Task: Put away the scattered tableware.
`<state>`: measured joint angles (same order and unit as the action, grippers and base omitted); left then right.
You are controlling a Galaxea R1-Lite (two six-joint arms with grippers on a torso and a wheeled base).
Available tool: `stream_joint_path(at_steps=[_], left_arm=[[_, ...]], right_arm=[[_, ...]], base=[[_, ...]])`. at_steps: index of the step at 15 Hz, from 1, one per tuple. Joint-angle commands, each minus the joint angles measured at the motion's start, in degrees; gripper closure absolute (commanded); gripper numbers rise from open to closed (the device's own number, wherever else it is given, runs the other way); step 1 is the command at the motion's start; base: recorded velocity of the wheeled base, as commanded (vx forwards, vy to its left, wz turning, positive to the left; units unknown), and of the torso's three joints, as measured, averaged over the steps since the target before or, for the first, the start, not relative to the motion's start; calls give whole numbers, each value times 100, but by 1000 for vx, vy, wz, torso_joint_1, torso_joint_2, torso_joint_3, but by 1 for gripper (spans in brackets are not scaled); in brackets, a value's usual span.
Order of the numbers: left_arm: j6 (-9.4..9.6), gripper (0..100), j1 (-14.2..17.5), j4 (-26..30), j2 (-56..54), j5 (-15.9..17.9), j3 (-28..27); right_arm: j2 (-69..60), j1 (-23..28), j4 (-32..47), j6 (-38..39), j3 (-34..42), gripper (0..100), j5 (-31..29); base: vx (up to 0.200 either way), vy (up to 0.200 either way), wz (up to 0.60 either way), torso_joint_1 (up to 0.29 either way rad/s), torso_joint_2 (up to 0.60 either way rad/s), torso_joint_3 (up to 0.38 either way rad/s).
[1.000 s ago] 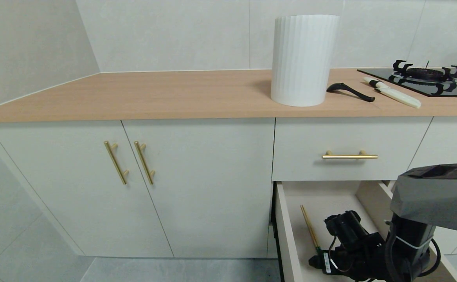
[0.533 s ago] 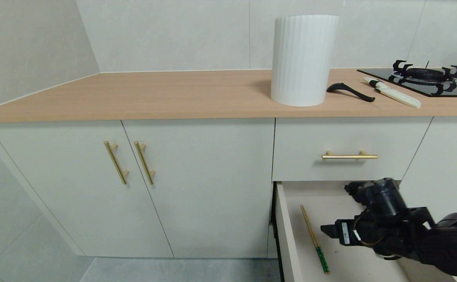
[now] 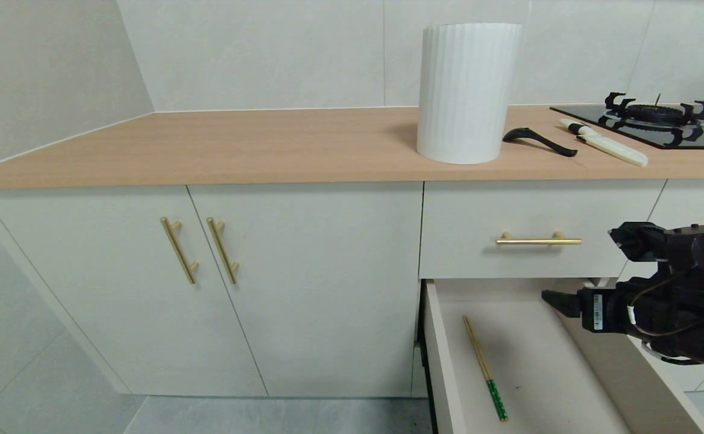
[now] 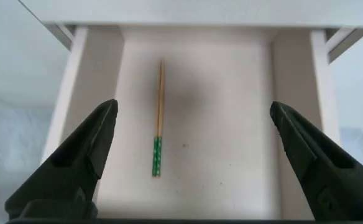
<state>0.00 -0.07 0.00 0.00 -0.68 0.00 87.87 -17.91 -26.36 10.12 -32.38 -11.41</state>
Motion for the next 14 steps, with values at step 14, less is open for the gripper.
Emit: stream_joint_path(at_steps=[14], left_arm=[[0,0,-1,0,9,-2,0]], right_arm=[[-306,7,-45,-133,3,0,-19]], base=[[0,0,0,47,-144,-113]])
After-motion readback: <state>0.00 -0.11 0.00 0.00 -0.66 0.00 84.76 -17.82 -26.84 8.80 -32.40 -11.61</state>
